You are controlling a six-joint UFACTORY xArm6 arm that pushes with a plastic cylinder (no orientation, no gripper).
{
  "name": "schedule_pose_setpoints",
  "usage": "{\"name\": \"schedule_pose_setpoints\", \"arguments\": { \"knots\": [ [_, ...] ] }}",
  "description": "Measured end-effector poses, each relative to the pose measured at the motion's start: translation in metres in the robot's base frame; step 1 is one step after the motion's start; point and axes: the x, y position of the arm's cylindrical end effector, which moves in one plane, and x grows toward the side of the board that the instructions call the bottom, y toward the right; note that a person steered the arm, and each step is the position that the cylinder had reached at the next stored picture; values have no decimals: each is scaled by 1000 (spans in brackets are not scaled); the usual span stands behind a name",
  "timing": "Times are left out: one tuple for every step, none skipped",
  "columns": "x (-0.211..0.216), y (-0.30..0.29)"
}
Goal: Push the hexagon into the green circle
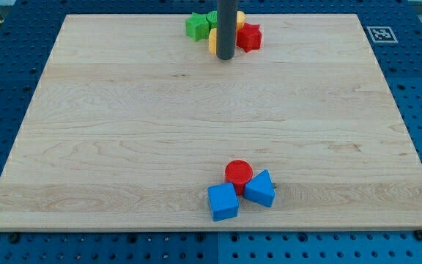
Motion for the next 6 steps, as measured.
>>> {"name": "schedule_pose_setpoints", "arguments": {
  "knots": [
    [16,0],
    [11,0],
    [-2,0],
    [-13,0],
    [-14,0],
    [10,-2]
  ]
}}
